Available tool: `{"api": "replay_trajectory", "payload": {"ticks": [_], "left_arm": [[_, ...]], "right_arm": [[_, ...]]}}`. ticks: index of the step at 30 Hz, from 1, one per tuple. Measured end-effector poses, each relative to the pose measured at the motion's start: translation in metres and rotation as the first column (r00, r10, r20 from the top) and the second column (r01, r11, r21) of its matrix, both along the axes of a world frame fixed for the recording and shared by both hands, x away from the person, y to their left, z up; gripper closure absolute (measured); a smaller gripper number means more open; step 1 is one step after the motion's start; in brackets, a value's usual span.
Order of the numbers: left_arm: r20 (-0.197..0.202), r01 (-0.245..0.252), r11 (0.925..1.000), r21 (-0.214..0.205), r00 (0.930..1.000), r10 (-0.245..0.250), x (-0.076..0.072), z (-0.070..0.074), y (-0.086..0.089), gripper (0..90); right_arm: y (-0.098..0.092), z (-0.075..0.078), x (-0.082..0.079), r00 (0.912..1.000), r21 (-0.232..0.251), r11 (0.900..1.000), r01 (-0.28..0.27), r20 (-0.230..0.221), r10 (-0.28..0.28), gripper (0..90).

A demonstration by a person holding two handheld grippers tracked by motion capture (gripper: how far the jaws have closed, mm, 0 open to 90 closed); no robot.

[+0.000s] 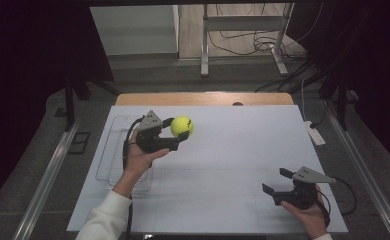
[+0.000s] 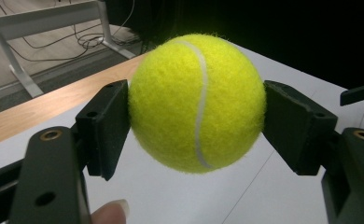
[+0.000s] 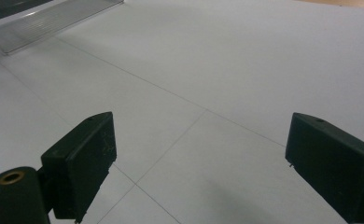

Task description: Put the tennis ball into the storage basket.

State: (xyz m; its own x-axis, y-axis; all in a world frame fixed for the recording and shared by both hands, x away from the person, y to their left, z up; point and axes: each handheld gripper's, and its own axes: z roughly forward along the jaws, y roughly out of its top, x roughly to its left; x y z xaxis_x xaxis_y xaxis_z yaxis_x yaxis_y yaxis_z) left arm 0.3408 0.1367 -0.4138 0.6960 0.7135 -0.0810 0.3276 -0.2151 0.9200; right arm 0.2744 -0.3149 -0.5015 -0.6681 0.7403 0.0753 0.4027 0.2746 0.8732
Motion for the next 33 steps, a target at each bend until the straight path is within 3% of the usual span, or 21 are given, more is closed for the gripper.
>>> {"api": "replay_trajectory", "payload": {"ticks": [33], "left_arm": [[0.007, -0.093, 0.9957, -0.003, 0.9956, 0.093, -0.001, 0.003, 0.035, 27.7]], "right_arm": [[0.001, 0.000, 0.001, 1.0000, 0.002, 1.0000, 0.001, -0.001, -0.001, 8.9]]}}
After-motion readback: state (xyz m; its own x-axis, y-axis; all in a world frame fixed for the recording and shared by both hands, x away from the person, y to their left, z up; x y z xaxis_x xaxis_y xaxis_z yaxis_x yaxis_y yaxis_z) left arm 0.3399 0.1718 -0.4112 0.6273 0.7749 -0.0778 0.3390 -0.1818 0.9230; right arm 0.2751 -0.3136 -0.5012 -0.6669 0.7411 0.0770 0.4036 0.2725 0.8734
